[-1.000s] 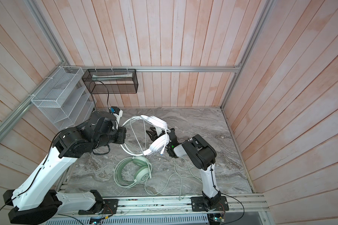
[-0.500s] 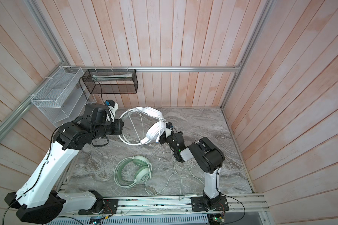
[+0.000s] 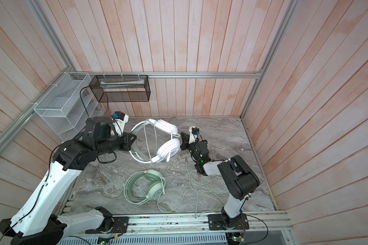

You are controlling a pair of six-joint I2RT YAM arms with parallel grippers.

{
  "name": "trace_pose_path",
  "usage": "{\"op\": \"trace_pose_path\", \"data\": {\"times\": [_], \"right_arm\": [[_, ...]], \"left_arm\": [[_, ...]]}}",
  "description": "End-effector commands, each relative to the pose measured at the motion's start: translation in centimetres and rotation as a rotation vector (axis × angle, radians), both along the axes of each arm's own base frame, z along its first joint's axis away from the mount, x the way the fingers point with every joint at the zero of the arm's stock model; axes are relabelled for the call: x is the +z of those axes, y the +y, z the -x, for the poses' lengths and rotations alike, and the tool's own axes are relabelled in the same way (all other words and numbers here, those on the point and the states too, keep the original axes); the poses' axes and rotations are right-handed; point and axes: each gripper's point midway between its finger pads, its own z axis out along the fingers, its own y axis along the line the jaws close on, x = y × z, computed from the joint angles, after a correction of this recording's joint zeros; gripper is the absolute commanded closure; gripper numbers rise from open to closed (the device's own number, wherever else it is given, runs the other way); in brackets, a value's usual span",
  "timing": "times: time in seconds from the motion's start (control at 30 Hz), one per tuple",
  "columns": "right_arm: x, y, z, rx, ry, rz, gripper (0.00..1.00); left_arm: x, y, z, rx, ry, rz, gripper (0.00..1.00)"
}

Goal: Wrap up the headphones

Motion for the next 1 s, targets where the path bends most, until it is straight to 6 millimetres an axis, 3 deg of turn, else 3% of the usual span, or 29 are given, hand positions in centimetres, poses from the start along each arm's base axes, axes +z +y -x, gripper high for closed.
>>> {"op": "trace_pose_path", "data": {"times": [0.0, 0.1, 0.27, 0.37, 0.5, 0.67, 0.8, 0.97], "right_arm": [[-2.1, -1.0, 0.6, -0.028, 0.059, 0.020, 1.00], [-1.8, -1.1, 1.2, -0.017, 0.043, 0.041, 1.00], [-2.4, 3.8, 4.4, 0.098, 0.025, 0.181, 1.00], [-2.8, 6.8, 7.5, 0.153, -0.003, 0.269, 1.00], [-2.9, 8.3, 11.1, 0.198, -0.012, 0.310, 1.00], [-2.9, 10.1, 16.3, 0.226, -0.065, 0.488, 1.00], [-0.3, 10.4, 19.0, 0.211, -0.124, 0.592, 1.00], [2.2, 11.2, 21.2, 0.329, -0.121, 0.715, 1.00]], "left_arm": [[3.8, -0.3, 1.3, -0.024, -0.085, 0.140, 1.00], [4.5, 0.1, 2.2, -0.019, -0.094, 0.167, 1.00], [6.0, 0.6, 1.2, 0.029, -0.138, 0.179, 1.00], [7.2, 1.4, -1.1, 0.092, -0.172, 0.192, 1.00], [6.9, 4.2, -6.1, 0.250, -0.181, 0.146, 1.00], [4.6, 6.5, -11.9, 0.423, -0.179, 0.063, 1.00], [-0.1, 7.9, -15.8, 0.522, -0.114, -0.075, 1.00], [-5.6, 8.3, -18.6, 0.566, -0.041, -0.185, 1.00]]}}
